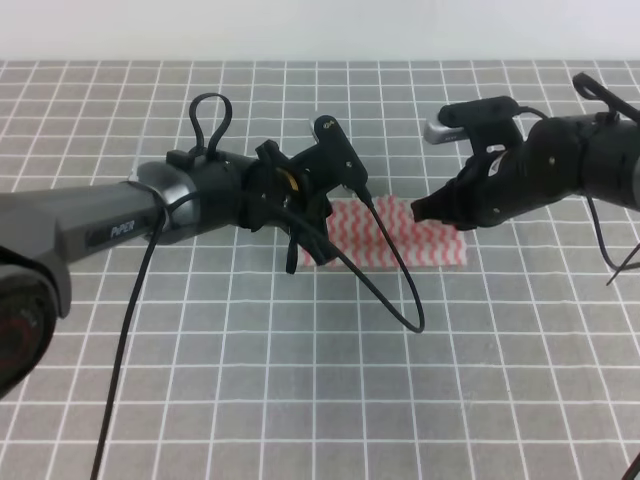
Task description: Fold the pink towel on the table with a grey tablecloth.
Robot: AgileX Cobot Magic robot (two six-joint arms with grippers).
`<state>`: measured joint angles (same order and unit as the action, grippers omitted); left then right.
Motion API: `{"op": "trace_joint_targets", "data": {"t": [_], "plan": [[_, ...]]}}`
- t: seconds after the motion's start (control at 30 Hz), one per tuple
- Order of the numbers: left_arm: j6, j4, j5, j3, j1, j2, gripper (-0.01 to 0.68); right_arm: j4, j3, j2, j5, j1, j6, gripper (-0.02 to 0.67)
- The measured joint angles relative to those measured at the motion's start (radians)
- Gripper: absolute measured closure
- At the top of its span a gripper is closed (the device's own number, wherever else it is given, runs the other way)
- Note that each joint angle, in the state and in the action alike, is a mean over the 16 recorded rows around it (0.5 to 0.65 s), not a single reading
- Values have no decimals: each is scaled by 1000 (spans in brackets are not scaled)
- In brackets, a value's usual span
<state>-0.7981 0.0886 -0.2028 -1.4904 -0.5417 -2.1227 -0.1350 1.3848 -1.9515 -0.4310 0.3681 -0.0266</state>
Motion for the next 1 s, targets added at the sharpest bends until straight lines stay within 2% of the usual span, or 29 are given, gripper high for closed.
{"op": "trace_joint_targets", "data": {"t": [0.23,0.47,0.77,1.0], "plan": [[3,1,17,0,10,-4,650,-1,0,-7,23,-9,-1,534],[6,4,48,0,24,-11,528,-7,0,-9,49,-33,0,461],[11,6,104,0,36,-26,363,-16,0,-10,56,-63,2,455],[18,8,164,0,57,-27,339,-27,0,-10,11,-69,4,426]]}}
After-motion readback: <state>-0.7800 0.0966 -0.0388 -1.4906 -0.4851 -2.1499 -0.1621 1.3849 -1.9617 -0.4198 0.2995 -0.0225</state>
